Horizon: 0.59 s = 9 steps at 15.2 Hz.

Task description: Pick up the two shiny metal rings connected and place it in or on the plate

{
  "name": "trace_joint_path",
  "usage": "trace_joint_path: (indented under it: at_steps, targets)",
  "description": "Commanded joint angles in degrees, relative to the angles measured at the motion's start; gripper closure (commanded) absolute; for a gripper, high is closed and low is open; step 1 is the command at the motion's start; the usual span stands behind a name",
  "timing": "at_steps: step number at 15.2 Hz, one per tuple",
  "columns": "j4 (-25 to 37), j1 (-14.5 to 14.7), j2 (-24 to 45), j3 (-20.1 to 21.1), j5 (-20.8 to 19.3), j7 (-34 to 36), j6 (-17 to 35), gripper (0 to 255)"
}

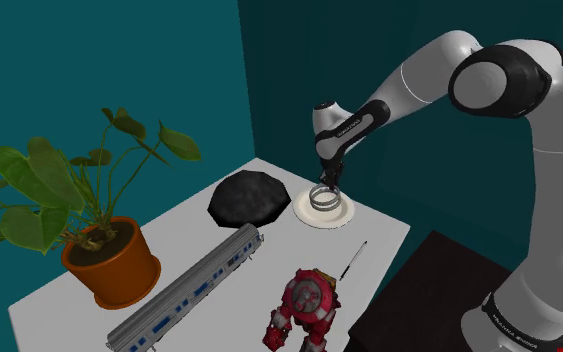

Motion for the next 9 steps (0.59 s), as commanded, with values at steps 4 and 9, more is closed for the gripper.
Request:
trace_joint_path:
  at_steps: [4, 9]
  targets:
    - [0.2, 0.2, 3.0, -0.3, -0.6, 0.9, 2.8, 255]
    - [0.2, 0.3, 3.0, -0.3, -0.6, 0.8, 2.8, 255]
